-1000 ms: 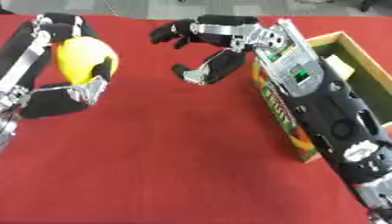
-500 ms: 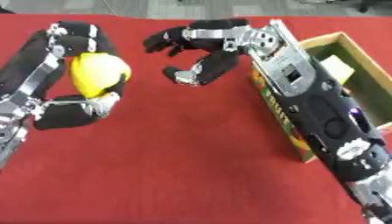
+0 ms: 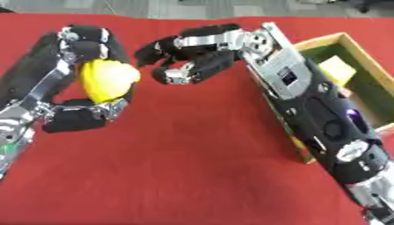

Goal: Pick up the objects with one hand, pass them to the other hand, and then place them into the box on the other side of the table.

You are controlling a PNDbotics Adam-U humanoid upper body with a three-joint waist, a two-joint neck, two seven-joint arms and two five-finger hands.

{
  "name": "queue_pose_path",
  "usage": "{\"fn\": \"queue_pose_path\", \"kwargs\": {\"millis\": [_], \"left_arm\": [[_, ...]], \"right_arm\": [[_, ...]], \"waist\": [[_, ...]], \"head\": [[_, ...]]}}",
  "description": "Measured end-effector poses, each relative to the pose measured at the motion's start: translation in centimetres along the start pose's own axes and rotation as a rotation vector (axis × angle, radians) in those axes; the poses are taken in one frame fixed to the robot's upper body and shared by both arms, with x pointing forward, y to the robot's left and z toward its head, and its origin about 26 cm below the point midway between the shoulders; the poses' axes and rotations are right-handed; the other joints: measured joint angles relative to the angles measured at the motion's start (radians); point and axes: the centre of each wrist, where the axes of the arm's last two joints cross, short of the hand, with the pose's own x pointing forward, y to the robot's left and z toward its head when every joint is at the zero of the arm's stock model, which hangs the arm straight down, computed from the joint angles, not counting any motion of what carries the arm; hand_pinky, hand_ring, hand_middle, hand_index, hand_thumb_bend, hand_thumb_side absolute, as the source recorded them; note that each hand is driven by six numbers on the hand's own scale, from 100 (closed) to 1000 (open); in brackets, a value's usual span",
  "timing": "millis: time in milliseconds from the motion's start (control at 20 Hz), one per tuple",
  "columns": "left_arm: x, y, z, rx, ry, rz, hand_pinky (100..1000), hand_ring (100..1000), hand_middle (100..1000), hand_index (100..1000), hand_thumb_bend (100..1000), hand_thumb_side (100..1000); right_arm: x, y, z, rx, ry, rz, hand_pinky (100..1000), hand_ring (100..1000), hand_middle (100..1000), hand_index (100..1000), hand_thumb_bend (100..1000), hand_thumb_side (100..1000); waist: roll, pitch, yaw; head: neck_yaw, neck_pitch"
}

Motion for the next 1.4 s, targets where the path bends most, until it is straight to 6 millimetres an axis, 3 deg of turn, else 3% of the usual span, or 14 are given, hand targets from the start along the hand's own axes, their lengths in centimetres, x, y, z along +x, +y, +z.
{"fn": "queue_pose_path", "kwargs": {"millis": [400, 1400], "left_arm": [[-0.1, -0.1, -0.2, -0.002, -0.025, -0.048, 678, 594, 537, 550, 100, 100], [-0.3, 0.1, 0.6, 0.005, -0.01, -0.079, 676, 592, 538, 548, 100, 100]], "right_arm": [[0.7, 1.0, -1.3, 0.063, -0.006, -0.073, 959, 1000, 919, 1000, 100, 911], [1.9, 1.1, -1.2, 0.085, -0.037, -0.102, 963, 1000, 924, 1000, 100, 889]], "waist": [[-0.002, 0.0, 0.002], [-0.002, 0.0, 0.002]], "head": [[-0.001, 0.005], [0.0, 0.005]]}}
